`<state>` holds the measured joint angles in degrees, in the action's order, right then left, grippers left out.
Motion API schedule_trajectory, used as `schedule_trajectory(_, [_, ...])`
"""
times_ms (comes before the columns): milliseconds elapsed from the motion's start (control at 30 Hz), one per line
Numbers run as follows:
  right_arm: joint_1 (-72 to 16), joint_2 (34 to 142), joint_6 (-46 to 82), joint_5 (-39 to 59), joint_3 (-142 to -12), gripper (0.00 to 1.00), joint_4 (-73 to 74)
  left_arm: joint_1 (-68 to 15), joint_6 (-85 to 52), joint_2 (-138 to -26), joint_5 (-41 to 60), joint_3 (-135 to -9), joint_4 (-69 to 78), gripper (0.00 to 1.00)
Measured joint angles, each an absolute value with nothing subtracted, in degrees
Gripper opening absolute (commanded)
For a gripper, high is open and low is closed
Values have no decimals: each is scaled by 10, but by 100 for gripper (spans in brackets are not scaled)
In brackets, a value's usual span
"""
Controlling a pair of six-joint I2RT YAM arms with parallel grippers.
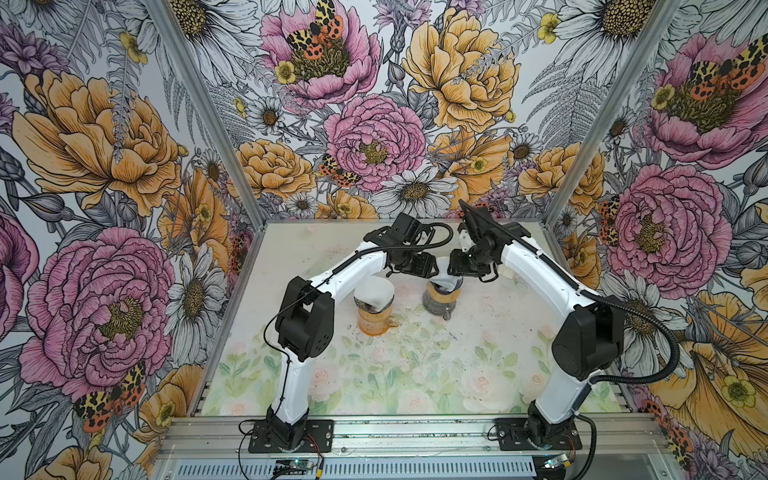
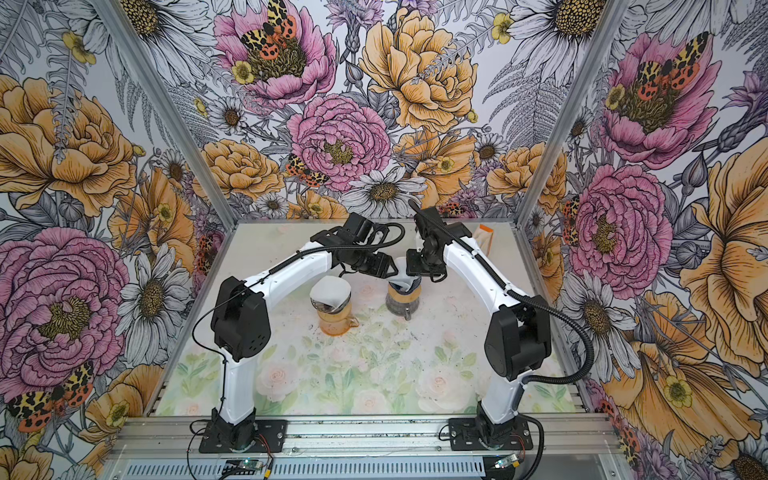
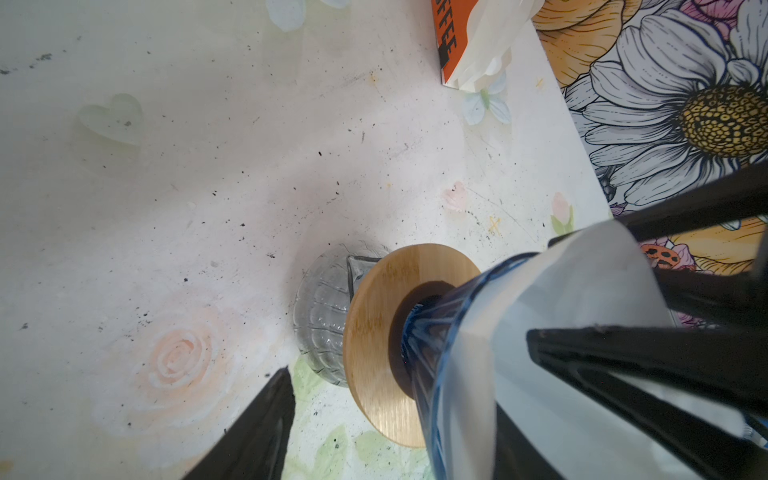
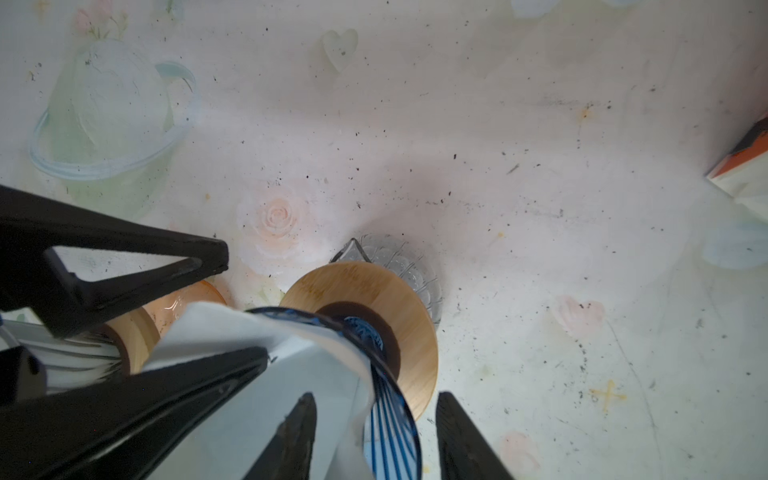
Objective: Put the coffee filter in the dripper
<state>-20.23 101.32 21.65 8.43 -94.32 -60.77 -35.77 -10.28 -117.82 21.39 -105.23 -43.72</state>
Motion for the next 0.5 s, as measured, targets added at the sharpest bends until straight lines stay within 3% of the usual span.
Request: schedule_trajectory(500, [-202,1025,216,37,-942,49,-623,-358,-100,-1179,211,-1065,-449,62])
